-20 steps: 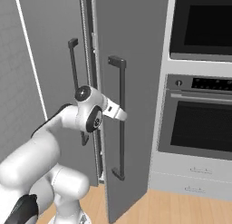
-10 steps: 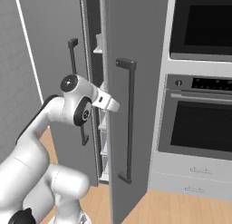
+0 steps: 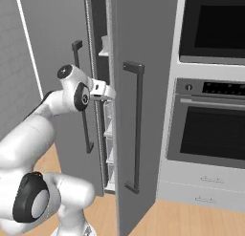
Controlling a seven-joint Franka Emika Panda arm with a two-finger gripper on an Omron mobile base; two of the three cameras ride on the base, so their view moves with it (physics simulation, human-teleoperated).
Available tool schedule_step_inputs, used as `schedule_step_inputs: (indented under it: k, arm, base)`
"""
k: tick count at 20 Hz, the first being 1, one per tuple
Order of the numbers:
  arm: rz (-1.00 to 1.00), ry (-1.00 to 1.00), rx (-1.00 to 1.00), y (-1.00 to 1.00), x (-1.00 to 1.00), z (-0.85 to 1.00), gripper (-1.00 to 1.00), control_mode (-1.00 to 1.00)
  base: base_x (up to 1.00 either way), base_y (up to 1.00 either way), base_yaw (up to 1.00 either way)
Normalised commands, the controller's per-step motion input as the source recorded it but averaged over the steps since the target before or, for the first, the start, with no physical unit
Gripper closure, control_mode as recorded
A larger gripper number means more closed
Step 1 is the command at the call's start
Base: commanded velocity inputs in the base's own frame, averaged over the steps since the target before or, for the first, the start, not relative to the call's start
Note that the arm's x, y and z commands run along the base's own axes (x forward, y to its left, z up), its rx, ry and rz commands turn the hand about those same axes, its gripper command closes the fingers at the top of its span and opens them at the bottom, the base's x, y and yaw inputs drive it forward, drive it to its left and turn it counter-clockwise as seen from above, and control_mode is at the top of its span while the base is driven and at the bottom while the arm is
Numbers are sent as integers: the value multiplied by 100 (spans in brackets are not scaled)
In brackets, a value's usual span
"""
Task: Grab a lemon wedge from the fridge and one ice cube from the ice bowl, and put them in the glass of lemonade.
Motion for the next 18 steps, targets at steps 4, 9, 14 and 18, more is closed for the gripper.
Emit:
schedule_step_inputs:
  k: [4,9,14,18]
  arm:
    - [1,36,-34,1,100,-5,-100,-100]
    - [0,31,-33,0,78,-3,-100,-100]
    - [-5,7,-19,-64,-17,0,-100,-100]
    - [-11,0,-14,-96,-41,0,-100,-100]
  base:
    - [0,0,0]
    - [0,0,0]
    - [0,0,0]
    - [0,0,0]
